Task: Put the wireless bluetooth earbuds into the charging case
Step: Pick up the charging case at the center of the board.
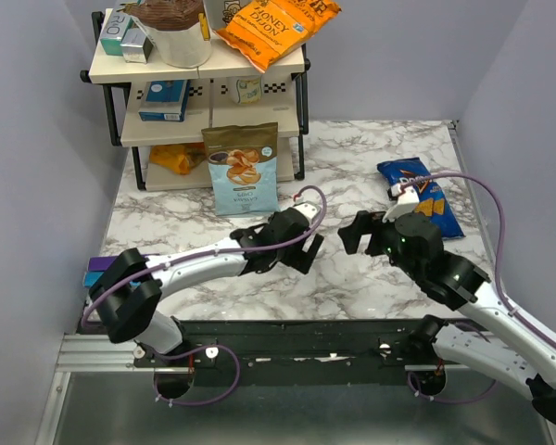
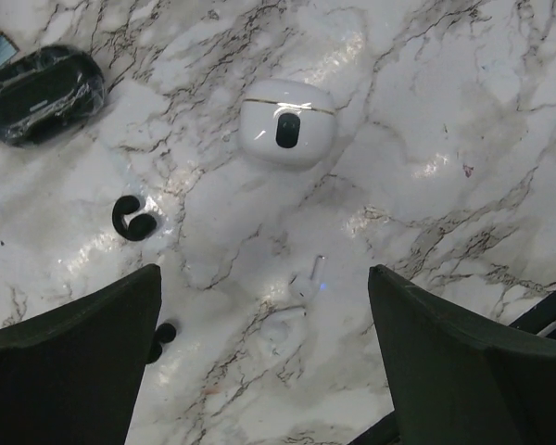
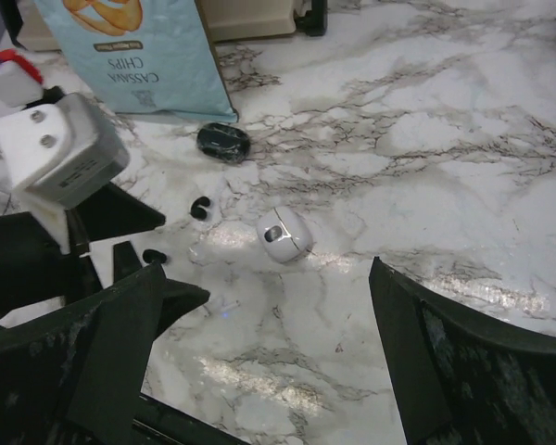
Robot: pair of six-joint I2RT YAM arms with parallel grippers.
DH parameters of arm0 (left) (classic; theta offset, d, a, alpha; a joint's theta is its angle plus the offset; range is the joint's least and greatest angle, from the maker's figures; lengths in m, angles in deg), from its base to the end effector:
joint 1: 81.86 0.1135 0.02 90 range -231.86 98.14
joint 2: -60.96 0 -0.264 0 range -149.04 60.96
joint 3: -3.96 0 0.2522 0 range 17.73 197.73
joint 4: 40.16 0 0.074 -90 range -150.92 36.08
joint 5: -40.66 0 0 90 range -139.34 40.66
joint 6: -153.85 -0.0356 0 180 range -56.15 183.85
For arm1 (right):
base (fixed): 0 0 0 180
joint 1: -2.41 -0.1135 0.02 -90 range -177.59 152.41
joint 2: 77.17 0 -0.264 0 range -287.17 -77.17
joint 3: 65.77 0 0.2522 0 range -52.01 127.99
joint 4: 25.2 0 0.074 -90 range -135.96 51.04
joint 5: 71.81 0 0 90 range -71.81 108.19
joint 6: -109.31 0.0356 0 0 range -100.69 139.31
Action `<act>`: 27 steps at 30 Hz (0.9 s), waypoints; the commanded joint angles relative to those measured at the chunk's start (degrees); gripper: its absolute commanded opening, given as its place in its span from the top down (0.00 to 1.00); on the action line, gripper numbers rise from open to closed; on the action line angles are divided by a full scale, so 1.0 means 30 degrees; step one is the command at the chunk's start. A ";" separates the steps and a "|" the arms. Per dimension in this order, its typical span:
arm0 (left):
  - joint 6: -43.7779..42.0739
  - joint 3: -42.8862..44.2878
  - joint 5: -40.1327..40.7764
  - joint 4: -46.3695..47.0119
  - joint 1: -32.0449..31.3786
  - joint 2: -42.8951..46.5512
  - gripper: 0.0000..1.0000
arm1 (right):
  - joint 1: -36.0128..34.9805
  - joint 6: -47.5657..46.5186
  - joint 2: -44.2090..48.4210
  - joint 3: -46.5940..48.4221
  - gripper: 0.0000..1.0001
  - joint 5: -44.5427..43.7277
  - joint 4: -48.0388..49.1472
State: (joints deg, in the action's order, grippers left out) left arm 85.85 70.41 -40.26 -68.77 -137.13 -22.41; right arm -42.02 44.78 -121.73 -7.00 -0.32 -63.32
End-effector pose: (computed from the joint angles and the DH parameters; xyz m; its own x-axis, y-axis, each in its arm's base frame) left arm 0.1797 -0.2493 0.2244 -0.6574 0.2990 -0.6917 0.5418 0.8255 -0.1580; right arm 0.1328 0.1144 0.3170 -0.4576 0.1224 -0.8807 -0.2877 0.9168 0.2770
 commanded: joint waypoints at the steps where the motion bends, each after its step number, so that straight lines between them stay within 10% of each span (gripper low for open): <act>1: -0.2787 0.3088 -0.0741 -0.0906 -0.0094 -0.2263 0.03 | -0.0075 0.0209 0.1196 -0.0444 0.00 0.0981 -0.0610; 27: -0.3554 0.8276 -0.2236 -0.2842 0.0668 -0.9092 0.22 | -0.0075 0.0737 0.4070 -0.0737 0.00 0.1099 -0.2427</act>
State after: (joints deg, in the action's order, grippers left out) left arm 75.43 92.58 -45.02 -76.75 -135.92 -47.61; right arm -42.02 46.51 -110.52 -8.29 2.05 -68.72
